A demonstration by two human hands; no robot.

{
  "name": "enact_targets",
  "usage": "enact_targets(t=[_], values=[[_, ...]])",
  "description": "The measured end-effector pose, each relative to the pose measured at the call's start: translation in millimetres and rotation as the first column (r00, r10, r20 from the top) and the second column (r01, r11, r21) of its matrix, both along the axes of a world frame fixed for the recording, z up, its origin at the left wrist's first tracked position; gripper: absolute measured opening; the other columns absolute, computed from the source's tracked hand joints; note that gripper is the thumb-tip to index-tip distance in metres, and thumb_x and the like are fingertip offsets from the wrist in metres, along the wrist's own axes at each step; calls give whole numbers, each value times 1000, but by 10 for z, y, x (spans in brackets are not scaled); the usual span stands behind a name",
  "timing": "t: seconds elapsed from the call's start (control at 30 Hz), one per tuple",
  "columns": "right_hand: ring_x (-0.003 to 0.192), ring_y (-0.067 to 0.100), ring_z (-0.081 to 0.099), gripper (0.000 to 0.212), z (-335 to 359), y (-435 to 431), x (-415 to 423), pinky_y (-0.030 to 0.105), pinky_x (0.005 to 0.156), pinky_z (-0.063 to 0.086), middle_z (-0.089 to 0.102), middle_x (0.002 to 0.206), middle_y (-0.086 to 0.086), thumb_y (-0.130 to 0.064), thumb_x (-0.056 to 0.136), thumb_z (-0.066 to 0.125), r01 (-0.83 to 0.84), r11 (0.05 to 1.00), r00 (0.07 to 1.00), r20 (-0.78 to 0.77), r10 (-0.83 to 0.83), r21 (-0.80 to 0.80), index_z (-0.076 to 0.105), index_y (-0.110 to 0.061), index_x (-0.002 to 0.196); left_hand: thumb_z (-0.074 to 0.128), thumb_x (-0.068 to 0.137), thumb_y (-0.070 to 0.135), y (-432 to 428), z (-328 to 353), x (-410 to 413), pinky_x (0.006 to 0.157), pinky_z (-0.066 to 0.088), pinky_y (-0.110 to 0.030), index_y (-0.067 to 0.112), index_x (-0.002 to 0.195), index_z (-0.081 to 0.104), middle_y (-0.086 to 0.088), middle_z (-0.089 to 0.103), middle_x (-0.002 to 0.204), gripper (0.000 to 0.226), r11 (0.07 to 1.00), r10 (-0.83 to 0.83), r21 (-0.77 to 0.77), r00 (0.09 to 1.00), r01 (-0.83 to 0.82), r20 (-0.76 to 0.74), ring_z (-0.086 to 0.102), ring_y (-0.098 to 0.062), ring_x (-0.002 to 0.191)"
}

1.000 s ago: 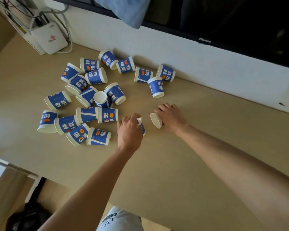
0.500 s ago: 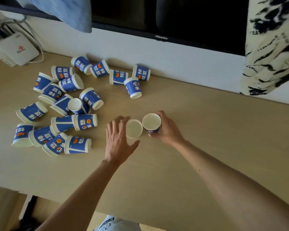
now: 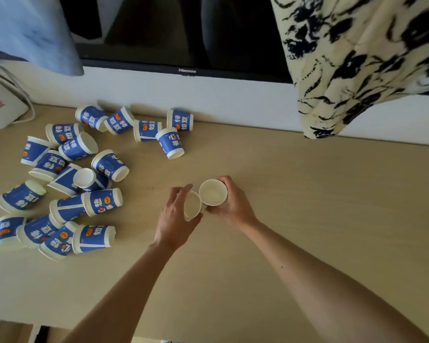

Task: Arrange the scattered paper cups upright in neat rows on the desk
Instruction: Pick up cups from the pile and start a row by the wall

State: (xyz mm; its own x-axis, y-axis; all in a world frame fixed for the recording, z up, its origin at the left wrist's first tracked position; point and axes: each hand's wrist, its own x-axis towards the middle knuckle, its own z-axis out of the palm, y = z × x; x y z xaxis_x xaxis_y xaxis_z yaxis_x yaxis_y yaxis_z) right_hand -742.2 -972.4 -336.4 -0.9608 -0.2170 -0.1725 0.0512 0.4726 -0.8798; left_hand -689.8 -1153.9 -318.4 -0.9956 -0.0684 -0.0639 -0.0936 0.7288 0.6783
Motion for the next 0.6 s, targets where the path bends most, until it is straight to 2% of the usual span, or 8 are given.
enact_targets(t=[0.1,0.17,0.23,0.3,0.37,0.47,0.53,0.6], values=[[96,7,63,67,29,369,78,17,74,50,65,105,-14,-30,59,92,131,991,991,29,-131,-15,49,-35,110,85,69,30,274,94,-45,84,51,-31,28,142,40,7,52,125,86,999,-35,0,999,35,-2,58,-18,106],[95,3,65,66,55,698,113,14,74,49,66,105,-14,-32,60,92,243,970,970,39,-242,-27,50,-35,111,87,66,30,536,164,-65,90,43,-26,25,140,39,7,53,129,88,998,-36,54,999,37,-8,52,-13,113],[93,0,66,64,97,1039,103,11,72,49,68,104,-14,-33,62,92,341,940,940,35,-340,-24,51,-33,111,89,63,27,808,246,-83,89,40,-25,25,133,40,7,55,124,86,992,-29,125,1000,30,-8,53,-14,109],[91,1,66,61,161,1412,55,13,72,49,68,104,-11,-31,62,92,433,901,901,12,-433,-10,53,-31,109,91,61,23,1104,327,-115,82,41,-25,28,126,40,9,56,115,83,981,-26,194,1000,28,-12,55,-16,101],[95,9,66,61,209,1733,-29,23,77,53,67,107,-6,-28,62,92,511,859,859,-7,-511,-1,55,-25,111,92,60,21,1346,405,-142,76,43,-22,32,119,40,8,57,112,79,969,-22,245,1000,24,-10,56,-18,98],[99,14,65,61,243,2215,-205,27,80,54,67,110,-5,-27,64,91,591,806,806,-33,-591,23,56,-23,114,92,59,16,1715,500,-177,76,47,-24,33,114,43,6,60,110,76,953,-24,301,999,30,-24,58,-22,100],[96,11,67,60,261,2473,-334,19,74,52,67,108,-10,-33,65,89,612,790,791,-27,-611,39,53,-30,114,92,60,13,1915,562,-196,76,49,-27,31,116,46,5,60,112,75,947,-32,317,999,42,-37,57,-22,102],[92,8,66,61,276,2703,-458,10,66,43,66,105,-14,-38,66,86,619,783,785,-27,-619,62,51,-33,114,91,60,12,2090,597,-210,76,48,-17,29,119,48,7,60,114,75,947,-43,315,997,61,-65,56,-8,101]])
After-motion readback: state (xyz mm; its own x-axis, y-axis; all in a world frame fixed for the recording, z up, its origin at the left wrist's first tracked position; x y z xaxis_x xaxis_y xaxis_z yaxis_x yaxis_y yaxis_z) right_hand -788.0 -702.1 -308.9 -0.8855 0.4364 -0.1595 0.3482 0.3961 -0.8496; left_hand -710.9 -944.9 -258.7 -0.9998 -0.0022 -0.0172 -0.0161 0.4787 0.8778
